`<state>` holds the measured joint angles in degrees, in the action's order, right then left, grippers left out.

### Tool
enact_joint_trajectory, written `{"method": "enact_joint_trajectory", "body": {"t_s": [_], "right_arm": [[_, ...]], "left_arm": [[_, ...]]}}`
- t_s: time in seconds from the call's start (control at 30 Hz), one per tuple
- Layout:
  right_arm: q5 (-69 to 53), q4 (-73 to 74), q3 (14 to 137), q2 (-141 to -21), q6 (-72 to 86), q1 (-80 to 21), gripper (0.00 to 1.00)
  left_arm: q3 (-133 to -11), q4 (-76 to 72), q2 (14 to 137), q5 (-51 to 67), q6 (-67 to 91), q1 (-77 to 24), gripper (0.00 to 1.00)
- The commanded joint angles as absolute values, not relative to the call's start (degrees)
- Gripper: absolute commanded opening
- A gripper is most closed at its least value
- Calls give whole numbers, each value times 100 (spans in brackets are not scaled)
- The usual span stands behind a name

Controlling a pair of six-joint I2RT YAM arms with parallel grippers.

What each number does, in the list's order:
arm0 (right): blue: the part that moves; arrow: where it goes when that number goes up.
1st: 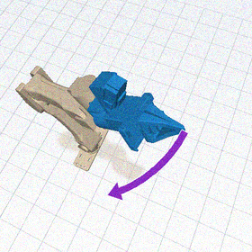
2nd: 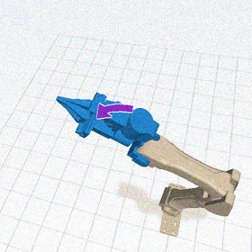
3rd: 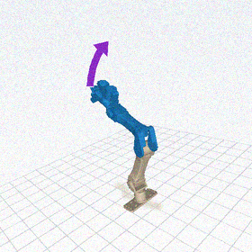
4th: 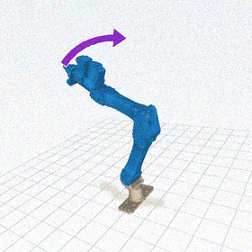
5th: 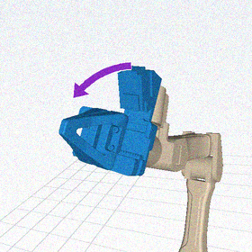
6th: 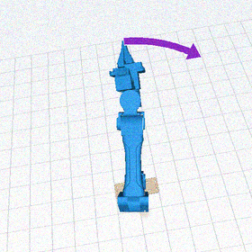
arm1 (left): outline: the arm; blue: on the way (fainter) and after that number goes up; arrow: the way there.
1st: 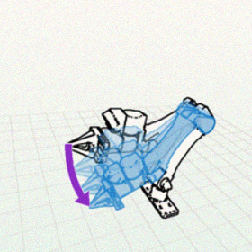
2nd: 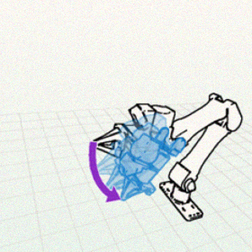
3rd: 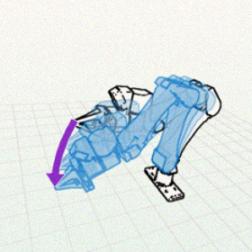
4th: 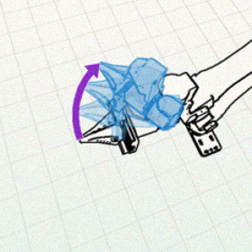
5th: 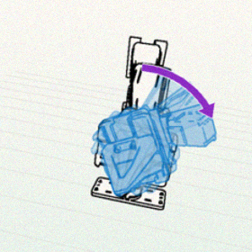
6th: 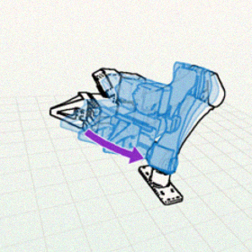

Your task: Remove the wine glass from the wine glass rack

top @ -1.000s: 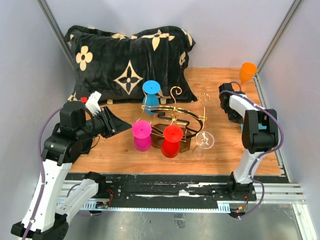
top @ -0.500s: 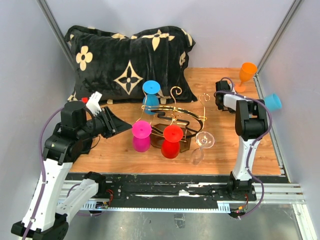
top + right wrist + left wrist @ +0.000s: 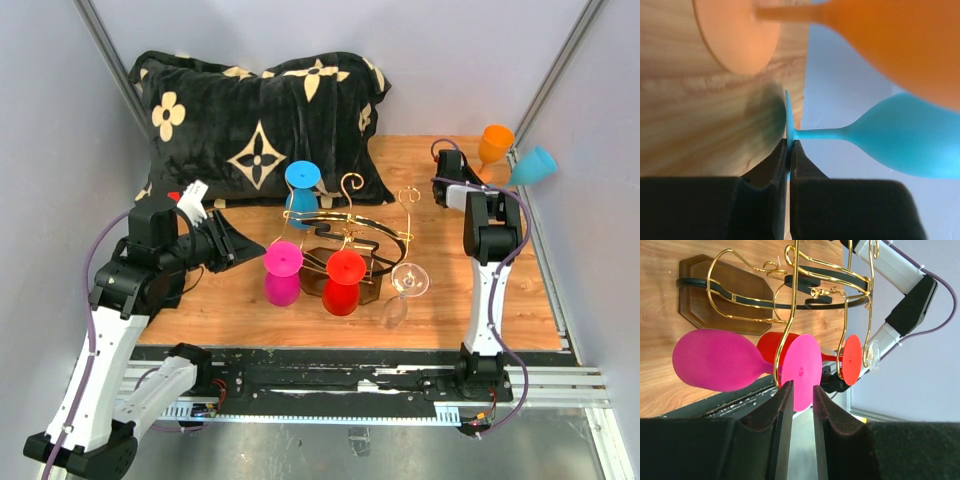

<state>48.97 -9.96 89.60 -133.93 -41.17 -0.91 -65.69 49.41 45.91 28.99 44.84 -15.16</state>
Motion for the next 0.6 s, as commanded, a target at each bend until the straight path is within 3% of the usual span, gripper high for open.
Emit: {"method": "enact_joint_trajectory", "body": {"t_s": [0.0, 0.3, 0.57], "right_arm": [[4341, -1708, 9316, -13953, -5183, -39, 1], [4193, -1634, 9596, -14316, -5323, -66, 6], [3996, -1214, 9535, -14314, -5109, -164, 24]], "left_arm": [[-6546, 4761, 4556, 2909, 4435, -1564, 28], [-6437, 4575, 4633, 2938, 4496, -1564, 28], [-6405, 4544, 4645, 2953, 4482, -1559, 28]]}}
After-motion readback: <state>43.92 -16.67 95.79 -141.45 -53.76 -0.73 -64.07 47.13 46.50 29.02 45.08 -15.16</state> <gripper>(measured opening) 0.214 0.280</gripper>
